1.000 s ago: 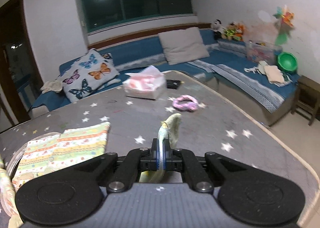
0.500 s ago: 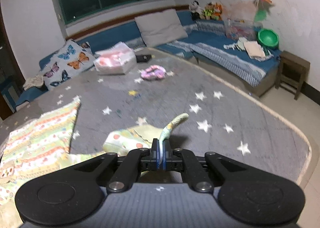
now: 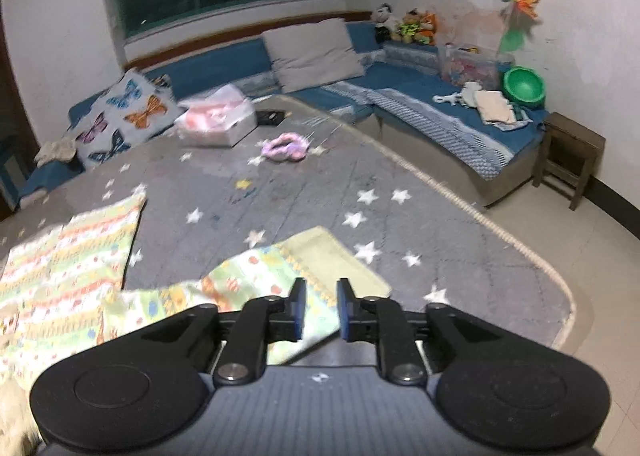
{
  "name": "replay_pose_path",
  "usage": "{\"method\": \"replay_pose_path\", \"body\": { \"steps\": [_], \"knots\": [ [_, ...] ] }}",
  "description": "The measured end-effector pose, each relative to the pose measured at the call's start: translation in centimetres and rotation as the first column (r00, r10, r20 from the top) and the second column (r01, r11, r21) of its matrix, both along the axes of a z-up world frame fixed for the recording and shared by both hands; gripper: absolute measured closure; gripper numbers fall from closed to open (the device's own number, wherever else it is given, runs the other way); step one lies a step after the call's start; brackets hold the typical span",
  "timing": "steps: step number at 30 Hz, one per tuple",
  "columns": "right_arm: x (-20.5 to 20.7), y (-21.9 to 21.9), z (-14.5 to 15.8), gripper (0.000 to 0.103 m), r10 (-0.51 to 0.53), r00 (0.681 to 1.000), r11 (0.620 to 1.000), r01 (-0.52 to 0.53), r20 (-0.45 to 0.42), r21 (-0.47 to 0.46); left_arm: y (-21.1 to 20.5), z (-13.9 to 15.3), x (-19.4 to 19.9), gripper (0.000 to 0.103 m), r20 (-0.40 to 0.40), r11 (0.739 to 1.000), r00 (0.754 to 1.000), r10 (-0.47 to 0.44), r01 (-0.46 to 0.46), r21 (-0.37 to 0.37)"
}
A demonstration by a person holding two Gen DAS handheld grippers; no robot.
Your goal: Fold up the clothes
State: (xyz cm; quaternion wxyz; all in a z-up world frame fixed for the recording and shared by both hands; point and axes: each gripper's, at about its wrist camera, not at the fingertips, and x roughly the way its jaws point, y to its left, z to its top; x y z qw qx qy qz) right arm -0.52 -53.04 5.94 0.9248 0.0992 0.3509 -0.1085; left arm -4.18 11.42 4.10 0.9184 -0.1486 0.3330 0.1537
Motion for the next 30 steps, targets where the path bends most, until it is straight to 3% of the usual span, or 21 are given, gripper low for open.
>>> {"method": "replay_pose_path", "body": {
  "steps": [9,14,18,23,30],
  "knots": [
    [3.9,4.1,-3.0,0.072,0.114,0.993,0.993,-0.113,-0.040,0.027,1.7,-0.5,-1.1,0.103,-0.013,0.994,0.994,0.105,-0.105,0.036],
    [5.1,5.4,-3.9,0.066,0.122,0.991,0.992,-0.123,-0.062,-0.006,2.4,0.3,-1.6,0.103,-0.022,0.996,0.996,0.085,-0.084,0.032],
    [5.7,6.6,-3.3,0.065,0.174,0.983,0.985,-0.175,-0.055,-0.001,1.0,1.7,-0.3,0.099,-0.001,0.999,1.000,-0.004,0.004,0.032],
    [7.0,8.7,-2.4,0.065,0.253,0.967,0.967,-0.251,-0.030,0.042,-3.4,2.4,3.0,0.076,0.010,0.981,0.981,-0.194,0.194,0.032],
    [10.4,12.2,-2.4,0.065,0.326,0.945,0.942,-0.324,-0.013,0.081,-8.4,1.1,9.6,0.075,-0.021,0.944,0.945,-0.327,0.327,0.041]
  ]
}}
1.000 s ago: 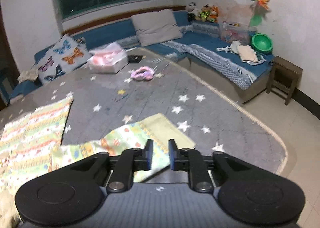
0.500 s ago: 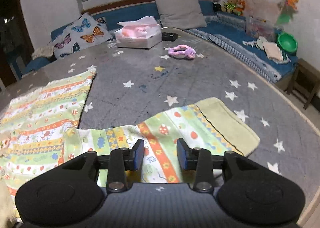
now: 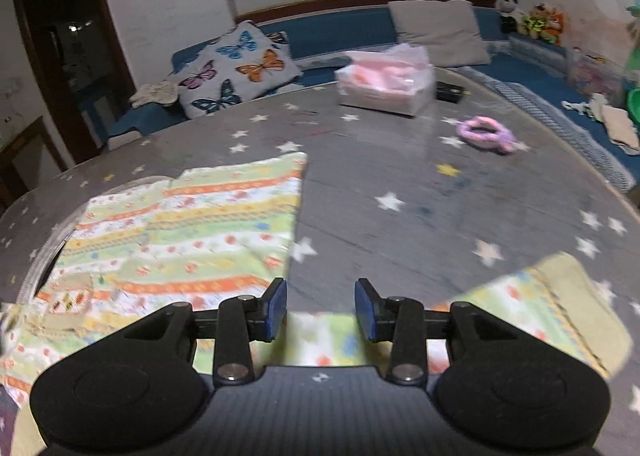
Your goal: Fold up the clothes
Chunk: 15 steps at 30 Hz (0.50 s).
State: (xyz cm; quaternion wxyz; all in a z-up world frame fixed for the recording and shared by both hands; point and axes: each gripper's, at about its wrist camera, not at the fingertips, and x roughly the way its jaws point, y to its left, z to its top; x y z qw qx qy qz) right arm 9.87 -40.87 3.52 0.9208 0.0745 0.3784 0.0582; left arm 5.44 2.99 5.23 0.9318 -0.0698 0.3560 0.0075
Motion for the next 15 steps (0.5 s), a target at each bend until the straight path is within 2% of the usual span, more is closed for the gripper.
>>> {"method": "replay_pose_path", "body": {
  "steps": [7,12,13,15],
  "knots": [
    [3.2,2.5,-0.9,0.065,0.054,0.998,0.998,-0.053,-0.015,0.036,-4.7,-1.5,6.7,0.075,-0.034,0.993,0.993,-0.114,0.114,0.020],
    [4.9,3.5,-1.7,0.065,0.068,0.997,0.998,-0.067,-0.020,0.014,-5.3,-2.6,9.0,0.076,-0.042,0.993,0.993,-0.111,0.113,0.039],
    [5.0,3.6,-1.8,0.065,0.067,0.998,0.998,-0.067,-0.018,0.008,-5.4,-2.7,9.2,0.078,-0.037,0.992,0.993,-0.115,0.116,0.041],
    [5.3,3.8,-1.9,0.065,0.066,0.998,0.998,-0.066,-0.014,0.000,-5.4,-2.8,9.4,0.089,-0.033,0.991,0.992,-0.123,0.124,0.041]
  ]
}}
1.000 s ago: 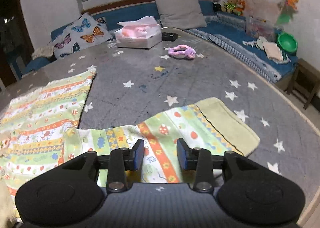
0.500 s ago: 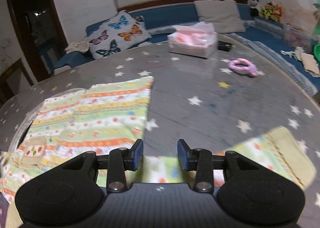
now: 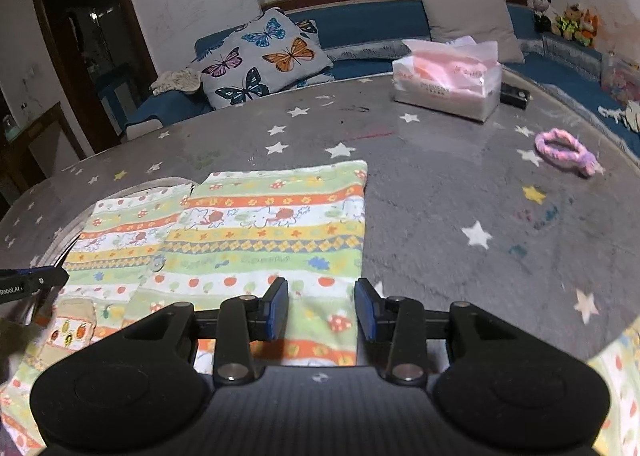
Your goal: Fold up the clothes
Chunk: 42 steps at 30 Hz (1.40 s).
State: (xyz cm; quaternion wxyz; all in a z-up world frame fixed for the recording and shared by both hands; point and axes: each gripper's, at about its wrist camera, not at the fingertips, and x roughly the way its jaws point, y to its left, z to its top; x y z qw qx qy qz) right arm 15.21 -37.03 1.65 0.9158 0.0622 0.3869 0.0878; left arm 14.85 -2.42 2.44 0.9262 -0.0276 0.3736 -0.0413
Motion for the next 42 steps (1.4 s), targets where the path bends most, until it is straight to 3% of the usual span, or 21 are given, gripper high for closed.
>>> {"method": "replay_pose_path", "body": {
  "steps": [1,6,14,16,21,24,27,29,32,38,42],
  "knots": [
    [0.1,0.1,0.0,0.068,-0.001,1.000,1.000,0.001,0.003,-0.004,0.0,0.0,0.1,0.096,0.003,1.000,1.000,-0.002,0.002,0.002],
    [0.6,0.7,-0.2,0.077,-0.008,1.000,1.000,0.008,0.017,-0.020,0.0,-0.1,-0.3,0.099,0.036,1.000,0.999,0.023,-0.024,0.019],
    [2.2,3.6,-0.4,0.076,0.043,0.998,0.998,-0.042,0.035,-0.039,1.9,0.4,-1.2,0.099,0.062,0.995,0.994,0.090,-0.093,0.047],
    [2.5,4.6,-0.5,0.072,0.064,0.997,0.996,-0.061,0.044,-0.061,2.7,0.4,-1.2,0.099,0.054,0.993,0.993,0.104,-0.107,0.055],
    [2.0,5.5,0.1,0.071,0.094,0.994,0.993,-0.089,0.052,-0.081,4.2,0.3,-1.4,0.095,0.020,0.993,0.994,0.111,-0.111,0.040],
    [0.7,5.4,0.9,0.070,0.119,0.991,0.989,-0.113,0.062,-0.093,5.1,1.0,-2.9,0.095,0.042,0.990,0.990,0.135,-0.137,0.043],
    [-0.7,5.3,1.7,0.067,0.153,0.986,0.984,-0.147,0.060,-0.105,7.0,1.5,-4.9,0.084,0.057,0.981,0.980,0.189,-0.192,0.041],
    [-2.1,5.5,2.0,0.064,0.186,0.981,0.978,-0.179,0.058,-0.105,8.5,1.8,-6.5,0.068,0.071,0.969,0.969,0.237,-0.241,0.053],
    [-4.4,5.9,2.4,0.064,0.237,0.970,0.967,-0.231,0.056,-0.106,10.6,1.9,-9.4,0.057,0.106,0.938,0.939,0.327,-0.336,0.089],
    [-8.4,9.3,2.6,0.063,0.374,0.926,0.923,-0.368,0.045,-0.112,14.5,1.1,-14.2,0.052,0.139,0.839,0.849,0.509,-0.526,0.137],
    [-11.1,11.7,2.6,0.063,0.463,0.886,0.882,-0.456,0.037,-0.115,16.5,0.2,-16.1,0.052,0.117,0.830,0.834,0.540,-0.550,0.088]
  ]
}}
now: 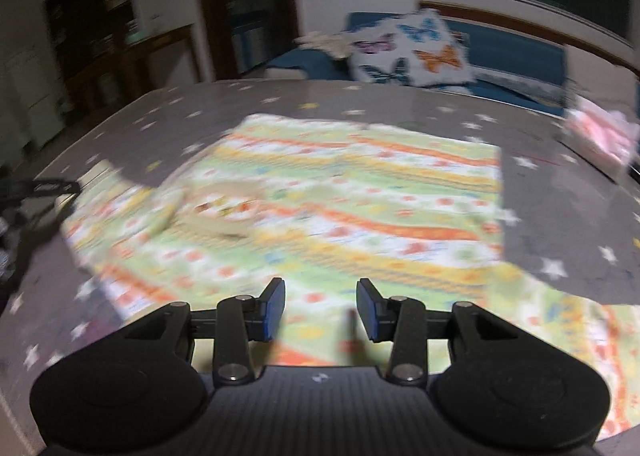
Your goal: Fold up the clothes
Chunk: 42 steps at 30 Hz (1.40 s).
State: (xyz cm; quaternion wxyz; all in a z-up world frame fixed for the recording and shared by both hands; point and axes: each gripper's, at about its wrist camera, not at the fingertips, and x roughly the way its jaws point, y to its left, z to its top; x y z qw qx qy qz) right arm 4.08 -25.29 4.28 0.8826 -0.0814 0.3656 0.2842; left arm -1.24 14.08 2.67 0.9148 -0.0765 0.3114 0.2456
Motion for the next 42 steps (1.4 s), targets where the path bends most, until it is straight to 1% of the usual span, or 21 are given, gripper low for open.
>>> {"method": "replay_pose_path", "body": {
  "steps": [3,4,6,7,8,10,13,16,18,20,24,28,29,33,35,37,39,41,42],
  "knots": [
    [-1.4,1.6,0.1,0.062,0.052,0.999,0.999,-0.052,0.003,-0.008,0.8,-0.1,-0.4,0.053,0.009,0.999,1.000,-0.005,0.005,-0.039],
    [-1.7,2.0,0.2,0.061,0.064,0.998,0.998,-0.064,0.005,-0.012,0.9,-0.1,-0.4,0.056,0.013,0.999,1.000,-0.010,0.011,-0.038],
    [-2.3,2.8,0.3,0.061,0.082,0.997,0.997,-0.081,0.010,-0.015,1.0,-0.1,-0.6,0.069,0.025,0.999,0.999,-0.030,0.031,-0.042],
    [-2.5,3.1,0.3,0.061,0.085,0.996,0.996,-0.085,0.010,-0.013,1.0,-0.1,-0.7,0.084,0.032,0.997,0.998,-0.046,0.047,-0.053],
    [-2.7,3.4,0.3,0.061,0.088,0.996,0.996,-0.088,0.010,-0.010,1.0,0.0,-0.9,0.090,0.040,0.996,0.997,-0.062,0.064,-0.063],
    [-3.0,3.8,0.4,0.061,0.095,0.995,0.996,-0.094,0.012,-0.005,1.0,0.0,-1.2,0.093,0.050,0.995,0.996,-0.077,0.080,-0.063],
    [-3.2,4.5,0.2,0.061,0.109,0.994,0.994,-0.109,0.010,-0.002,1.0,0.2,-2.0,0.095,0.063,0.998,0.997,-0.050,0.052,-0.036],
    [-3.9,5.2,-0.6,0.061,0.137,0.991,0.991,-0.137,-0.010,-0.011,1.4,0.6,-3.3,0.095,0.078,0.999,0.996,-0.031,0.034,-0.029],
    [-4.2,5.5,-1.4,0.061,0.153,0.988,0.988,-0.154,-0.023,-0.031,1.5,0.7,-3.8,0.094,0.068,0.999,0.997,-0.037,0.039,-0.019],
    [-4.7,5.5,-1.9,0.061,0.159,0.987,0.986,-0.160,-0.015,-0.045,1.4,0.5,-3.9,0.094,0.056,0.999,0.998,-0.043,0.043,-0.006],
    [-5.2,4.9,-1.4,0.061,0.155,0.988,0.987,-0.155,-0.007,-0.046,1.6,-0.1,-3.5,0.094,0.034,0.999,0.999,-0.038,0.039,-0.015],
    [-5.6,4.9,-1.5,0.061,0.176,0.984,0.982,-0.176,-0.011,-0.065,1.6,-0.1,-3.4,0.090,0.019,0.999,0.999,-0.040,0.040,-0.001],
    [-5.7,4.8,-1.7,0.061,0.179,0.984,0.981,-0.179,-0.013,-0.071,1.6,-0.1,-3.4,0.086,0.015,0.999,0.999,-0.039,0.039,0.001],
    [-6.0,3.7,-0.9,0.061,0.175,0.985,0.983,-0.175,-0.005,-0.049,1.5,0.5,-4.1,0.082,0.015,0.999,0.999,-0.033,0.033,-0.002],
    [-6.4,2.8,-0.3,0.061,0.167,0.986,0.985,-0.167,0.003,-0.030,1.1,1.1,-4.4,0.067,0.014,0.999,0.999,-0.032,0.032,0.004],
    [-6.6,2.0,-0.1,0.061,0.154,0.988,0.988,-0.154,0.007,-0.021,0.2,1.8,-4.6,0.063,0.026,0.999,0.998,-0.054,0.054,0.009],
    [-6.6,1.4,-0.4,0.061,0.143,0.990,0.990,-0.143,-0.005,-0.019,-1.0,2.5,-4.5,0.055,0.046,0.996,0.995,-0.092,0.092,0.001],
    [-6.6,1.0,-1.0,0.061,0.136,0.990,0.990,-0.136,-0.025,-0.025,-2.6,3.2,-4.3,0.047,0.061,0.990,0.989,-0.138,0.138,-0.006],
    [-6.7,0.8,-1.4,0.061,0.136,0.990,0.990,-0.137,-0.032,-0.028,-3.7,3.6,-4.1,0.046,0.068,0.985,0.983,-0.173,0.173,-0.007]
  ]
}}
